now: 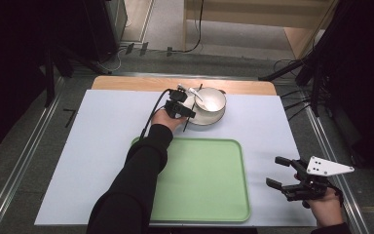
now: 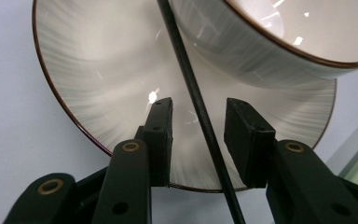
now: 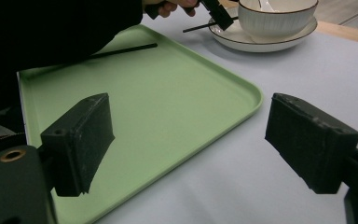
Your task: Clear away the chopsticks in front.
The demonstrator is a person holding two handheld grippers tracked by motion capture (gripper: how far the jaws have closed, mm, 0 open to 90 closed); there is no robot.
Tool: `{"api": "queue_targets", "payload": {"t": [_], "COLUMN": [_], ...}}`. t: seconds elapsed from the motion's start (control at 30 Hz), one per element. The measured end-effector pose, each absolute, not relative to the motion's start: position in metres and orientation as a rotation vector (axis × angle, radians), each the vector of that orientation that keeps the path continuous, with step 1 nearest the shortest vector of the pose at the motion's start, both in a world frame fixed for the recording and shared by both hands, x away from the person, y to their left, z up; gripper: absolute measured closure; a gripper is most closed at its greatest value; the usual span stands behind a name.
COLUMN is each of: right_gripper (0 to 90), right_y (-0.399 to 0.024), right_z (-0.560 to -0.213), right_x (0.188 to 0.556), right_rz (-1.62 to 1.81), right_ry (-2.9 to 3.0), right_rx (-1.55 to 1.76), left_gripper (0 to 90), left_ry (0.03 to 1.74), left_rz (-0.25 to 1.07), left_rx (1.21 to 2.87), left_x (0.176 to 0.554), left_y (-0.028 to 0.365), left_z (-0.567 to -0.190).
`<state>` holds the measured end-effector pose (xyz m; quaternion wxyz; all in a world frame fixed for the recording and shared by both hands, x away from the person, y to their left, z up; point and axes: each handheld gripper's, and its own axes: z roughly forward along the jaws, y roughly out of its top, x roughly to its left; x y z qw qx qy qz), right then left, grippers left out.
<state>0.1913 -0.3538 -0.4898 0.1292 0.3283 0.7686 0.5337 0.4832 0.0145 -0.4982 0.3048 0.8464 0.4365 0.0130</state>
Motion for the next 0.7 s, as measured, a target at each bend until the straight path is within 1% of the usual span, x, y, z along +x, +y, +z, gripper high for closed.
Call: {"api": "queue_targets", "payload": {"t": [0.03, 0.17, 0.3, 0.4, 0.53, 0.7], "right_gripper": [15.4, 15.5, 15.4, 15.4, 15.4, 15.4], "right_y": [-0.3538, -0.3540, -0.3538, -0.3538, -0.3538, -0.3540], "right_z": [-0.4898, -0.4896, -0.4896, -0.4895, -0.4895, -0.4895], "right_x": [0.1913, 0.1909, 0.1909, 0.1909, 0.1908, 0.1906], "right_rz": [1.551, 1.553, 1.556, 1.555, 1.554, 1.554], "right_ry": [2.234, 2.233, 2.232, 2.232, 2.233, 2.233], "right_rx": [0.954, 0.958, 0.958, 0.955, 0.959, 0.958], "left_gripper": [62.4, 68.8, 79.1, 83.4, 85.6, 85.8], "left_ry": [1.171, 1.192, 1.226, 1.243, 1.280, 1.291], "left_rz": [0.034, 0.037, 0.062, 0.064, 0.088, 0.072], "left_rx": [2.246, 2.233, 2.200, 2.190, 2.178, 2.153], "left_x": [0.4838, 0.4844, 0.4858, 0.4864, 0.4869, 0.4874], "left_y": [0.0139, 0.0121, 0.0128, 0.0127, 0.0131, 0.0154], "left_z": [-0.4996, -0.5011, -0.5011, -0.5009, -0.4992, -0.4945]}}
